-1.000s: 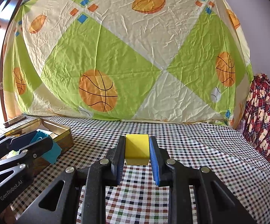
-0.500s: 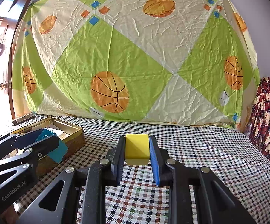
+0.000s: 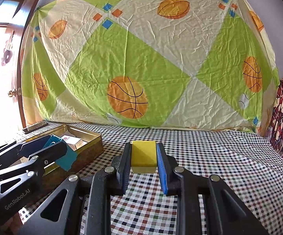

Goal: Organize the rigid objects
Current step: 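Carry the blue block with the left tool while the right tool carries the yellow cube toward the tin, then lower the blue block over the tin with the left tool while the right tool lowers the yellow cube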

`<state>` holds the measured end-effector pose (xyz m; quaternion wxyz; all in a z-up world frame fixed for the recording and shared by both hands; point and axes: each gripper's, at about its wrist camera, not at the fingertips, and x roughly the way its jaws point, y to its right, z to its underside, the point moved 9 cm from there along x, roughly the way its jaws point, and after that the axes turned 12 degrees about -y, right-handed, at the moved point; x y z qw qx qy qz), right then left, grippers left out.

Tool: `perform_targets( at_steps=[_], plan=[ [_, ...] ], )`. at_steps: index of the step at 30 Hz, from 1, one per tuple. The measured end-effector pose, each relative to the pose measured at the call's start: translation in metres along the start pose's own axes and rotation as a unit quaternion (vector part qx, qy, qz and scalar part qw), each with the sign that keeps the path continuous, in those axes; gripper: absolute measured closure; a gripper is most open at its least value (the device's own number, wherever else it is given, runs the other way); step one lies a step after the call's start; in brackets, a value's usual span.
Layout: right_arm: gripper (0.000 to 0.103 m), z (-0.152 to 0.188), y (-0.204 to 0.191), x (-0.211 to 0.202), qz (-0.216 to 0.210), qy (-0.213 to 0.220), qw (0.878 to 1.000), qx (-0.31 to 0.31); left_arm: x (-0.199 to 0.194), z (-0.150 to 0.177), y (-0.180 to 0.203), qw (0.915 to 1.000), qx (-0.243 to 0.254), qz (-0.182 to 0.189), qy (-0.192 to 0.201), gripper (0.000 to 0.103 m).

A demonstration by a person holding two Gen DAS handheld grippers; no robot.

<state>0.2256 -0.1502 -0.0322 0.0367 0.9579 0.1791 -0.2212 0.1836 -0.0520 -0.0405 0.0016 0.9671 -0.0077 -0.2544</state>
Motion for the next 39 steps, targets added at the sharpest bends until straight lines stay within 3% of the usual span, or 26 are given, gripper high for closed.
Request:
perform_targets(
  at_steps=[39],
  plan=[
    [0.076, -0.001, -0.091, 0.006, -0.047, -0.004, 0.997, -0.059, -0.030, 0.010, -0.053, 0.9990, -0.039, -0.015, 0.017, 0.073]
  ],
)
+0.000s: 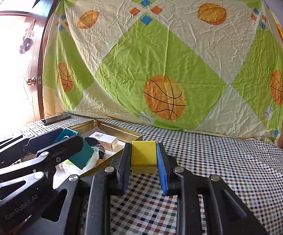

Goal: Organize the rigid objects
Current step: 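Lower the blue block over the tin with the left tool while the right tool lowers the yellow cube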

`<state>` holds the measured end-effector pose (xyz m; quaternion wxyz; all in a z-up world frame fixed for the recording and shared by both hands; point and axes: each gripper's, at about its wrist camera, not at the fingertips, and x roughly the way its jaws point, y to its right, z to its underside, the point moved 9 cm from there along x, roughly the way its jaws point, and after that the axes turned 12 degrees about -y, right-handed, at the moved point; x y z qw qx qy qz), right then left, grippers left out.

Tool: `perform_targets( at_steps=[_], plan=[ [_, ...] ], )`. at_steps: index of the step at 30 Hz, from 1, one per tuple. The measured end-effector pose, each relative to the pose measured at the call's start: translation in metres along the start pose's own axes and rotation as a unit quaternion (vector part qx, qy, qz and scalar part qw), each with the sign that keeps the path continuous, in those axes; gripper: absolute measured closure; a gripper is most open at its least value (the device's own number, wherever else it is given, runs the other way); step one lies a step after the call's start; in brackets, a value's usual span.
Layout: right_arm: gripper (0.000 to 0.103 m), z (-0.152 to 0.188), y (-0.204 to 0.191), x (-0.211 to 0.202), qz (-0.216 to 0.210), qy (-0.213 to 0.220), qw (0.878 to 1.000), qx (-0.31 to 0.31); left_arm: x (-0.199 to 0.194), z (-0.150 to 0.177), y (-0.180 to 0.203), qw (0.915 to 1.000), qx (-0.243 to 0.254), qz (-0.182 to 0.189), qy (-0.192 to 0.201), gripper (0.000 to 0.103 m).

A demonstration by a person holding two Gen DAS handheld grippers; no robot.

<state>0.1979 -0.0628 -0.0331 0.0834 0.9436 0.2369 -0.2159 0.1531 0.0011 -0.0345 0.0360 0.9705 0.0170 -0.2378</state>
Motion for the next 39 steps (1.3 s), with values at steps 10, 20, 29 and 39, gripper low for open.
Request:
perform_targets(
  at_steps=[10, 20, 29, 39],
  plan=[
    [0.076, -0.002, -0.021, 0.001, 0.003, 0.001, 1.000, -0.020, -0.007, 0.000, -0.017, 0.9998, -0.020, -0.001, 0.006, 0.073],
    [0.076, -0.004, -0.040, -0.002, -0.002, 0.006, 0.999, -0.035, -0.012, 0.000, -0.036, 0.9993, -0.034, -0.008, 0.009, 0.073],
    [0.076, -0.004, -0.052, -0.003, -0.010, 0.009, 0.999, -0.041, -0.012, 0.002, -0.060, 0.9985, -0.051, -0.021, 0.004, 0.073],
    [0.076, -0.006, -0.070, -0.001, -0.018, 0.010, 0.998, -0.056, -0.012, 0.003, -0.082, 0.9976, -0.062, -0.032, -0.001, 0.073]
  ],
)
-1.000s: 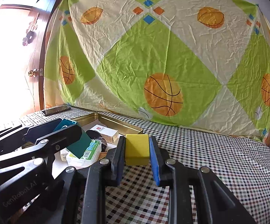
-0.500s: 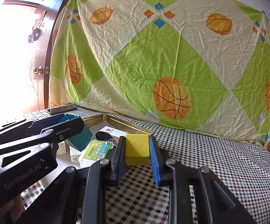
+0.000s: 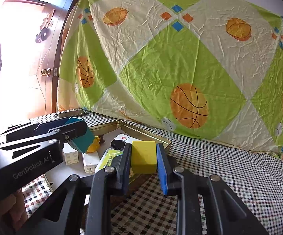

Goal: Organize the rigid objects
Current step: 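Lower the blue block over the tin with the left tool while the right tool lowers the yellow cube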

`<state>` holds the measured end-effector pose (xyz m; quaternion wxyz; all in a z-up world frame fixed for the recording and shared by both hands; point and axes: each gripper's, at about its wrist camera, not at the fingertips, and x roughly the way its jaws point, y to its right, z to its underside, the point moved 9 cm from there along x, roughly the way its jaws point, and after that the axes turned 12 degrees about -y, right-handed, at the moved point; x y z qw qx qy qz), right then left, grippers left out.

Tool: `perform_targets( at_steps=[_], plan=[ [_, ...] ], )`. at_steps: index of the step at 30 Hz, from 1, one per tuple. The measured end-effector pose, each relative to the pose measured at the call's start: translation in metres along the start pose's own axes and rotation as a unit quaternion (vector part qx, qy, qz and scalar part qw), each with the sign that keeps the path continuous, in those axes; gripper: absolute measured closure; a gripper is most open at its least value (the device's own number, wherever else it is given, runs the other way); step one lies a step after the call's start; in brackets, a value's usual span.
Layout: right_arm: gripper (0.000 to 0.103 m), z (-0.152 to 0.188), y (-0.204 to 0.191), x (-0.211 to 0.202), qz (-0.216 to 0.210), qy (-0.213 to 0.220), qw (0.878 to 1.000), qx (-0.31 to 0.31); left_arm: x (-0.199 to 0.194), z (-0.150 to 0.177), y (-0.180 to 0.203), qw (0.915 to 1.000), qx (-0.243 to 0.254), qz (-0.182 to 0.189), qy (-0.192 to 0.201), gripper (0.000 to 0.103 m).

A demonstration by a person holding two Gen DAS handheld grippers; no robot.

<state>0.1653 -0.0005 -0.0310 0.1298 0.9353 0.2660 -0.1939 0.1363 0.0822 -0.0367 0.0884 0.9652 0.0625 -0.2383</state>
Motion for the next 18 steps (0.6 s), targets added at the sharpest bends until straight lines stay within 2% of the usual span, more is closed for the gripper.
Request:
perform_targets(
  at_steps=[18],
  plan=[
    [0.076, -0.010, -0.030, 0.005, -0.015, 0.000, 1.000, -0.027, -0.004, -0.010, -0.034, 0.9997, -0.015, -0.017, -0.003, 0.073]
  ],
)
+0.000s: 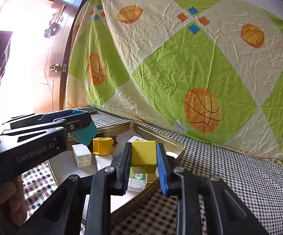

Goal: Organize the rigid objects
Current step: 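Lower the blue block over the tin with the left tool while the right tool lowers the yellow cube, then open the left tool to drop the blue block into the tin while the right tool releases the yellow cube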

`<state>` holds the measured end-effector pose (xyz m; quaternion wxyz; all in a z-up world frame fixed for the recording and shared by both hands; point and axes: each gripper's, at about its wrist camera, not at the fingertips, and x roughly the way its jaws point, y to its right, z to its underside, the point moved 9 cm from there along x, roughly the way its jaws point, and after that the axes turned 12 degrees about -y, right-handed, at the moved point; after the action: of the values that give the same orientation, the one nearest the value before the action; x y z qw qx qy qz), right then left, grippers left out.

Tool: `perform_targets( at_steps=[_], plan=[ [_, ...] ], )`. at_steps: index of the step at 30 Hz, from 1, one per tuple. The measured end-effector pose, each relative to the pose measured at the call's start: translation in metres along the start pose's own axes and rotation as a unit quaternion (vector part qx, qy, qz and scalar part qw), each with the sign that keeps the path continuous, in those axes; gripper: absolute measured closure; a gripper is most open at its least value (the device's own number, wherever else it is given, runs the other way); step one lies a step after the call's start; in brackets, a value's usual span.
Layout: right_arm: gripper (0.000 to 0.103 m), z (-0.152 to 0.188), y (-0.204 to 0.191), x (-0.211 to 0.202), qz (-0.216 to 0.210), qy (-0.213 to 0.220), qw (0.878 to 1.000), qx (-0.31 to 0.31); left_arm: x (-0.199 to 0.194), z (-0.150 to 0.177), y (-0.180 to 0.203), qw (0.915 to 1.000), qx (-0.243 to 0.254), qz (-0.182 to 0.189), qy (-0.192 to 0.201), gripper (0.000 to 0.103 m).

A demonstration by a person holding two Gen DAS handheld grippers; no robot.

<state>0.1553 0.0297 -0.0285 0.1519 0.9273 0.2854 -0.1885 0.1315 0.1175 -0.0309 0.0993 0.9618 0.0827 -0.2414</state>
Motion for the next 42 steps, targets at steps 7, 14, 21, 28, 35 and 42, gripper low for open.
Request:
perform_targets(
  at_steps=[7, 14, 21, 28, 35, 42],
  plan=[
    [0.076, -0.020, -0.003, 0.006, -0.015, -0.002, 1.000, -0.005, 0.010, -0.006, -0.012, 0.9995, 0.012, -0.018, -0.025, 0.073],
    [0.076, -0.034, 0.001, 0.037, -0.067, -0.047, 0.996, 0.038, 0.037, -0.002, -0.017, 0.9966, 0.020, -0.011, -0.079, 0.073],
    [0.076, -0.033, 0.012, 0.076, -0.085, -0.109, 0.987, 0.080, 0.049, 0.003, -0.015, 0.9933, 0.032, -0.011, -0.110, 0.073],
    [0.076, -0.023, 0.009, 0.086, -0.085, -0.132, 0.985, 0.077, 0.059, 0.010, -0.009, 0.9898, 0.041, -0.006, -0.136, 0.073],
    [0.076, -0.023, 0.003, 0.087, -0.083, -0.139, 0.985, 0.061, 0.065, 0.014, -0.006, 0.9875, 0.051, -0.007, -0.149, 0.072],
    [0.036, -0.020, 0.011, 0.081, -0.084, -0.131, 0.985, 0.075, 0.061, 0.015, -0.012, 0.9878, 0.047, -0.018, -0.147, 0.035]
  ],
)
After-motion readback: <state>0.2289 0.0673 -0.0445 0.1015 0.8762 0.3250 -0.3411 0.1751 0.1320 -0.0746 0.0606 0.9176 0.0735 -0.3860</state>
